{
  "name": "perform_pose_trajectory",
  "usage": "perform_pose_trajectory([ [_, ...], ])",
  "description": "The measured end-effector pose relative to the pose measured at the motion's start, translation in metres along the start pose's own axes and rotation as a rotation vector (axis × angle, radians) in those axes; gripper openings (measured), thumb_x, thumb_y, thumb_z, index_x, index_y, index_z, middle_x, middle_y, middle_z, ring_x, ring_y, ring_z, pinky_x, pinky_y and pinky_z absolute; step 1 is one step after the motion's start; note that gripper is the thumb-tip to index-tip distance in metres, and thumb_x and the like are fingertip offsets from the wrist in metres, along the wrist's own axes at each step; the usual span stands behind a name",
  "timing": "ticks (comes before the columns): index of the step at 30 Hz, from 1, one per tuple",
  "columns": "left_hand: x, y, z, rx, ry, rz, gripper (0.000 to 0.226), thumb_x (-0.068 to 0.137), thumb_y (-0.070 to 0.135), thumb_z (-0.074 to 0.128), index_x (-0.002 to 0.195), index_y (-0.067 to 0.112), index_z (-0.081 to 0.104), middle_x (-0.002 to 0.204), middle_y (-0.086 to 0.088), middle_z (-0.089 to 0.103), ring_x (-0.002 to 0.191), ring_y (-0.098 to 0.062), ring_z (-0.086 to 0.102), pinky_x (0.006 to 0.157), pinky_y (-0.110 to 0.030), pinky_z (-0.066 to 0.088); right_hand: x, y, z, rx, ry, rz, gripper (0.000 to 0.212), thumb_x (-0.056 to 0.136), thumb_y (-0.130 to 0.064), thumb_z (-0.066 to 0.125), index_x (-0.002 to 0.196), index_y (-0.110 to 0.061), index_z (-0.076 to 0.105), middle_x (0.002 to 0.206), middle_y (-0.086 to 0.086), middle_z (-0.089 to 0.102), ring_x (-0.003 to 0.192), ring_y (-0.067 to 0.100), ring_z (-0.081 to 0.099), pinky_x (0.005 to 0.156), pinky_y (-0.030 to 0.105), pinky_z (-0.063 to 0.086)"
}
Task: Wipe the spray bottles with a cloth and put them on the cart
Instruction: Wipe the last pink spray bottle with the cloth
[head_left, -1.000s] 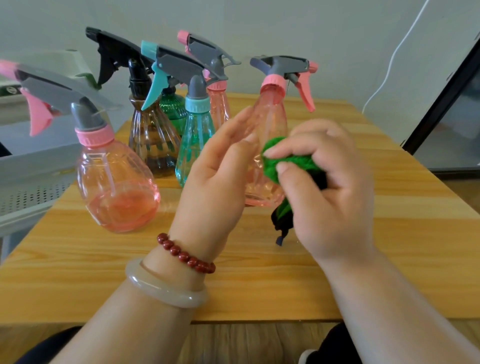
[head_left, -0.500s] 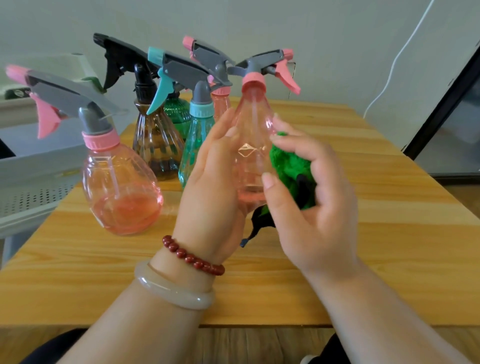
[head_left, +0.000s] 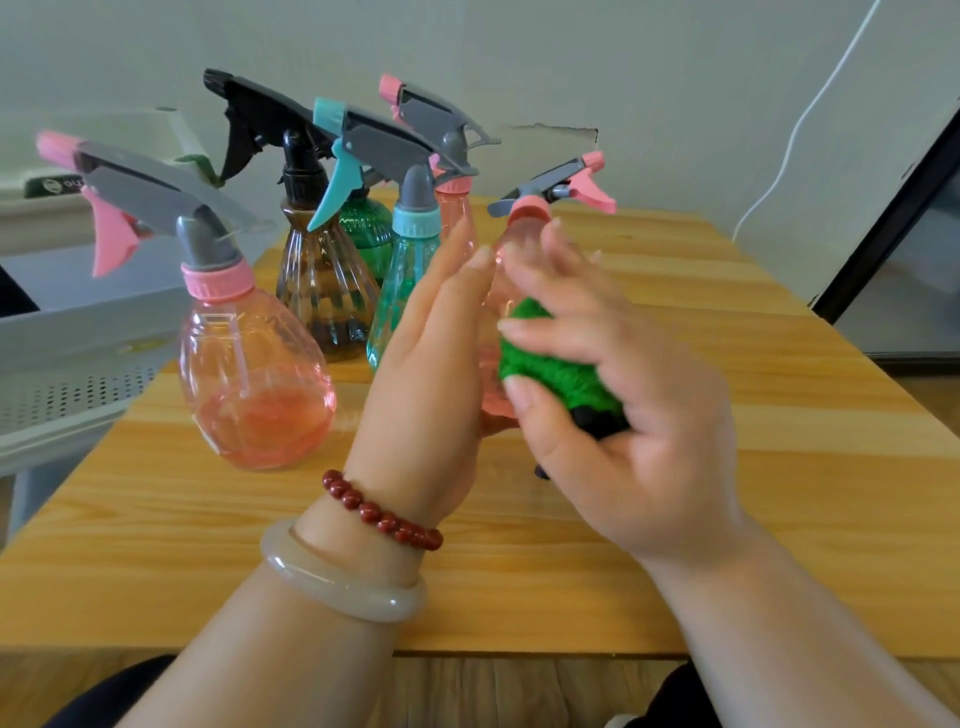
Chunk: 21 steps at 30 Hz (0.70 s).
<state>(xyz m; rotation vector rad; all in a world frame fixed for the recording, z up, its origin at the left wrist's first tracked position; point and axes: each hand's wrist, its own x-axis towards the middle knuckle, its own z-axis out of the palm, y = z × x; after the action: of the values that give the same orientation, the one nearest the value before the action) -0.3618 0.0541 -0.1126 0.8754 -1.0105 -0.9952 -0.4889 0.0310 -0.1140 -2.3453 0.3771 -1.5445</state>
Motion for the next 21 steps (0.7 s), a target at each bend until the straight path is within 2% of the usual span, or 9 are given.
perform_pose_trajectory([
  [1, 0.000, 0.000, 0.000, 0.018, 0.001, 0.007, 0.041, 0.104, 0.039, 0.046, 0.142, 0.023, 0.053, 0.138, -0.006, 0.060, 0.112, -0.002, 0.063, 0.085, -0.023, 0.056, 0.000, 0.002, 0.000, -0.038, -0.012, -0.037, 0.018, 0.090, -0.006, 0.060, 0.106, 0.000, 0.067, 0.134, 0.019, 0.057, 0.137, 0.028, 0.046, 0.114, 0.049, 0.036],
  [3, -0.002, -0.002, 0.001, 0.020, 0.000, 0.017, 0.039, 0.102, 0.036, 0.045, 0.139, 0.028, 0.055, 0.135, 0.000, 0.063, 0.122, -0.013, 0.061, 0.095, -0.037, 0.054, 0.002, 0.005, -0.002, -0.067, 0.032, -0.015, 0.018, 0.092, -0.006, 0.059, 0.105, 0.001, 0.068, 0.132, 0.019, 0.058, 0.133, 0.026, 0.051, 0.111, 0.044, 0.041],
  [5, -0.004, -0.003, 0.004, 0.008, 0.023, -0.004, 0.042, 0.093, 0.041, 0.049, 0.134, 0.037, 0.058, 0.132, 0.005, 0.064, 0.122, -0.023, 0.062, 0.099, -0.054, 0.050, 0.004, 0.007, -0.003, -0.014, 0.145, 0.140, 0.016, 0.094, -0.008, 0.058, 0.106, -0.007, 0.068, 0.128, 0.012, 0.064, 0.127, 0.016, 0.057, 0.107, 0.034, 0.045],
  [9, -0.006, -0.007, 0.007, 0.025, 0.062, 0.018, 0.042, 0.090, 0.039, 0.052, 0.131, 0.040, 0.059, 0.129, 0.007, 0.066, 0.117, -0.023, 0.065, 0.096, -0.056, 0.052, 0.006, 0.006, 0.000, 0.265, 0.297, 0.490, 0.015, 0.095, -0.010, 0.059, 0.100, -0.018, 0.071, 0.115, -0.007, 0.072, 0.115, 0.002, 0.062, 0.102, 0.030, 0.049],
  [11, -0.007, -0.008, 0.007, 0.057, 0.067, 0.041, 0.039, 0.094, 0.034, 0.050, 0.132, 0.034, 0.059, 0.124, 0.009, 0.068, 0.114, -0.013, 0.066, 0.096, -0.044, 0.055, 0.003, 0.002, 0.004, 0.159, 0.207, 0.387, 0.016, 0.095, -0.009, 0.059, 0.104, -0.015, 0.070, 0.125, -0.001, 0.068, 0.126, 0.006, 0.056, 0.108, 0.030, 0.045],
  [14, -0.008, -0.005, 0.011, 0.075, 0.095, 0.091, 0.034, 0.106, 0.018, 0.041, 0.137, 0.020, 0.054, 0.112, 0.021, 0.065, 0.100, 0.015, 0.061, 0.081, -0.008, 0.050, -0.002, -0.001, 0.004, -0.070, 0.056, 0.052, 0.019, 0.094, -0.007, 0.059, 0.109, -0.002, 0.069, 0.131, 0.014, 0.061, 0.136, 0.021, 0.048, 0.113, 0.040, 0.040],
  [16, -0.007, -0.001, 0.012, 0.092, 0.047, 0.086, 0.036, 0.102, 0.026, 0.044, 0.134, 0.029, 0.058, 0.116, 0.013, 0.069, 0.110, -0.002, 0.065, 0.090, -0.032, 0.057, 0.001, 0.005, -0.001, -0.062, 0.099, 0.092, 0.020, 0.095, -0.008, 0.059, 0.111, -0.004, 0.068, 0.133, 0.013, 0.059, 0.135, 0.018, 0.050, 0.112, 0.036, 0.041],
  [18, -0.005, -0.002, 0.010, 0.099, 0.014, 0.070, 0.039, 0.090, 0.036, 0.052, 0.128, 0.040, 0.062, 0.127, 0.007, 0.067, 0.120, -0.024, 0.063, 0.099, -0.057, 0.050, 0.005, 0.009, -0.006, 0.123, 0.273, 0.351, 0.018, 0.095, -0.014, 0.060, 0.108, -0.018, 0.072, 0.132, 0.004, 0.063, 0.128, 0.009, 0.055, 0.108, 0.033, 0.045],
  [21, -0.007, -0.001, 0.010, 0.130, 0.014, 0.090, 0.044, 0.085, 0.040, 0.054, 0.129, 0.041, 0.061, 0.127, 0.004, 0.067, 0.116, -0.027, 0.064, 0.097, -0.059, 0.050, 0.007, 0.011, -0.005, 0.328, 0.371, 0.576, 0.025, 0.092, -0.022, 0.062, 0.115, -0.027, 0.072, 0.124, -0.010, 0.068, 0.116, 0.001, 0.061, 0.103, 0.035, 0.049],
])
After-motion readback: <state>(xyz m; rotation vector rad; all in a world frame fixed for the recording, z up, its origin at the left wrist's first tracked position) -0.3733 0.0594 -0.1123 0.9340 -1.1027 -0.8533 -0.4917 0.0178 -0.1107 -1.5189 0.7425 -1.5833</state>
